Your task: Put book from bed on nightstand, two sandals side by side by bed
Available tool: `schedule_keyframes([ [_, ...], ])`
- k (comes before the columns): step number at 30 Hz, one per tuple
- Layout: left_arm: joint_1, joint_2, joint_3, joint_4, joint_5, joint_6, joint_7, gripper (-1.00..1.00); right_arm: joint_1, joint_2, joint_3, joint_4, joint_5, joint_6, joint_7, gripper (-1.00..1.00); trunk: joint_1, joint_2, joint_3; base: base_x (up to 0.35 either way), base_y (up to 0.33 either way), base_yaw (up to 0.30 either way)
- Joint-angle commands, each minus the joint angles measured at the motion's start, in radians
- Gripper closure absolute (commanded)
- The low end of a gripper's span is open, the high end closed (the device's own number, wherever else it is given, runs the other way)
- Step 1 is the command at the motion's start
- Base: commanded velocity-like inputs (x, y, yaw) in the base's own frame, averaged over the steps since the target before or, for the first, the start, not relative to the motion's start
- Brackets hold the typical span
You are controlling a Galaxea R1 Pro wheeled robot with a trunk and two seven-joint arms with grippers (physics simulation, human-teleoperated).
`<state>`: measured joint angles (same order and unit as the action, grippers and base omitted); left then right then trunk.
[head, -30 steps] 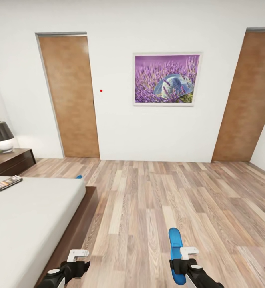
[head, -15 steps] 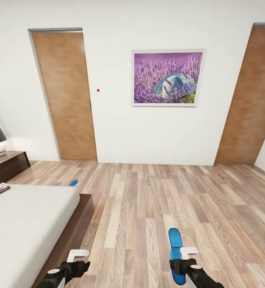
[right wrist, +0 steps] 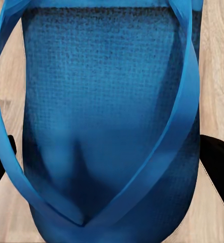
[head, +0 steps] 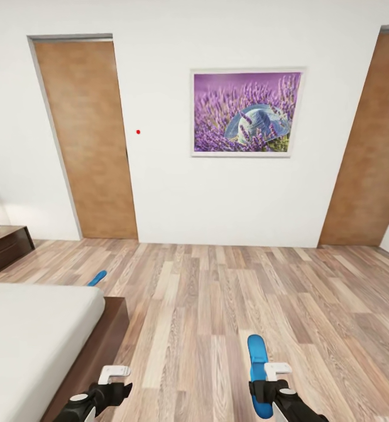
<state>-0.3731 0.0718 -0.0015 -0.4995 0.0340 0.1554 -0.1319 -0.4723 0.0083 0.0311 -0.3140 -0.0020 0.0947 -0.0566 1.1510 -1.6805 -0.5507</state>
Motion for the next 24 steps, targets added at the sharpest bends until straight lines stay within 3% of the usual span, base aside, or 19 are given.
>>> schedule_keyframes([
  [1,0.000,0.000,0.000,-0.002,0.004,0.006,-0.003,-1.00,0.000,0.000,0.004,-0.002,0.000,0.007,-0.005,1.00,0.001,0.000,-0.001,0.347,-0.093,0.000],
  [24,0.000,0.000,0.000,-0.002,0.004,0.007,-0.003,-1.00,0.000,-0.001,0.004,-0.001,0.000,0.007,-0.005,1.00,0.001,0.000,-0.001,0.347,-0.094,0.000],
])
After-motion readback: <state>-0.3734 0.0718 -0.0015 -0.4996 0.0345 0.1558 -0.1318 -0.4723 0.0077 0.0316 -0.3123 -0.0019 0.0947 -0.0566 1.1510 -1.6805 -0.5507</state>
